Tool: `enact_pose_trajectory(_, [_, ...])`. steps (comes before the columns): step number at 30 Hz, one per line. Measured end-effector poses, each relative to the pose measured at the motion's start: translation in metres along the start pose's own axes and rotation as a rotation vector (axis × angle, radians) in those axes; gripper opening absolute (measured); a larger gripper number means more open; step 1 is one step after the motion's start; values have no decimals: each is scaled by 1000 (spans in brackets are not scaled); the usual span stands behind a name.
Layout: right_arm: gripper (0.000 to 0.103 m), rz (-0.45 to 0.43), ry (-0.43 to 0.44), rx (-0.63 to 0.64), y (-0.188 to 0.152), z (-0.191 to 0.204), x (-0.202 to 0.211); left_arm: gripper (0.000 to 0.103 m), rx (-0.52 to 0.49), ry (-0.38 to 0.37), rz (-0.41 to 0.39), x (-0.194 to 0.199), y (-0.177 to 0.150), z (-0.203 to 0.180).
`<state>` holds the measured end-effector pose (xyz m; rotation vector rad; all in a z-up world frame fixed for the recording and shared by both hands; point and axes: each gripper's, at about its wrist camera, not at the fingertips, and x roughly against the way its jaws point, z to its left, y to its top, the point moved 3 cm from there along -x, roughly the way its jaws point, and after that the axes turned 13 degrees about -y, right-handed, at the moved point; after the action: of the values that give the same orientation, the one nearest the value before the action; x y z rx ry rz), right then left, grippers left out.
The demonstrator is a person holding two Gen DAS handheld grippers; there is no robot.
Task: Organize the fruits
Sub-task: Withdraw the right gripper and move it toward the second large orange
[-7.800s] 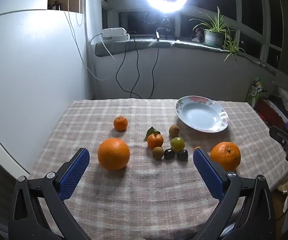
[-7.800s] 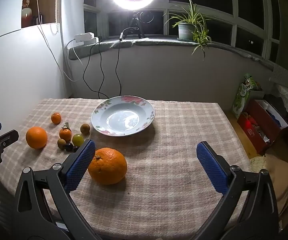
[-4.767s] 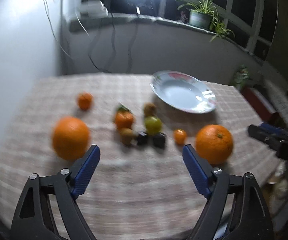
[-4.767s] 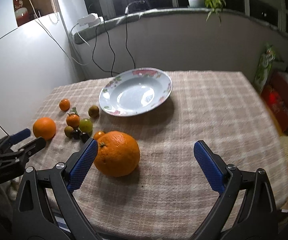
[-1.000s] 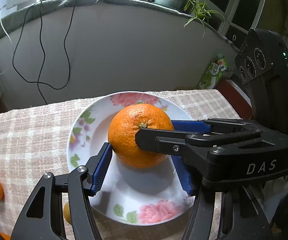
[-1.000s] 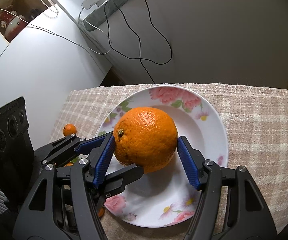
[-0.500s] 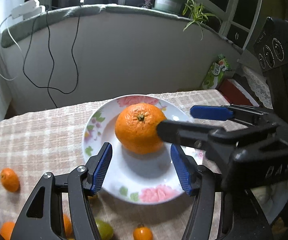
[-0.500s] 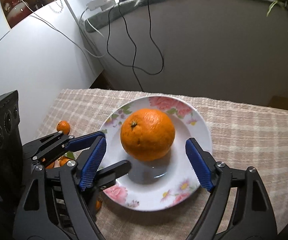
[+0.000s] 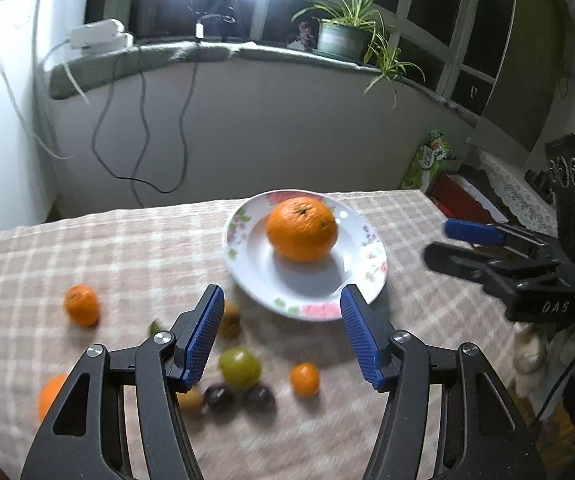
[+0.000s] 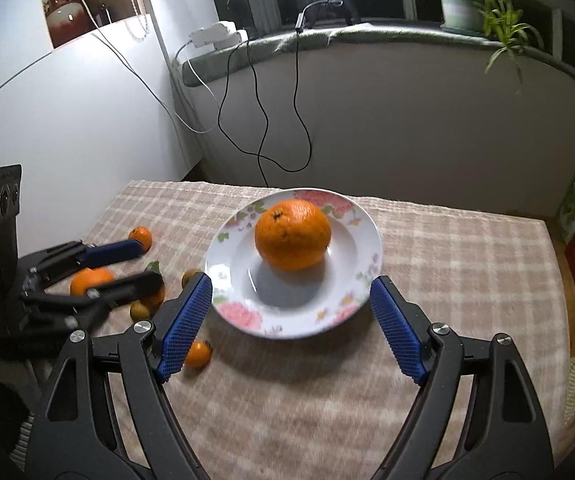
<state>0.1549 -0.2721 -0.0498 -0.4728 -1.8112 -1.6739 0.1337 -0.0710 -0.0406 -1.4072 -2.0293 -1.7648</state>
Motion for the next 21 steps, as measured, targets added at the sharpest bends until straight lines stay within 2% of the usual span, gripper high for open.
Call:
enact_pose_trajectory(3, [84, -24, -29, 27, -12, -2, 17, 60, 9, 14, -7, 20, -13, 7])
enact_pose_trajectory(10, [84, -12, -13, 57, -29, 8, 32, 56, 51, 72, -21, 57, -46, 28])
enact_pose_trajectory(15, [84, -11, 21, 103, -32, 34, 31, 50, 111, 114, -37, 78, -69, 50])
enact_pose_trajectory(21, [82, 3, 73, 164, -35, 71, 24, 50, 175, 140, -59, 97, -89, 71])
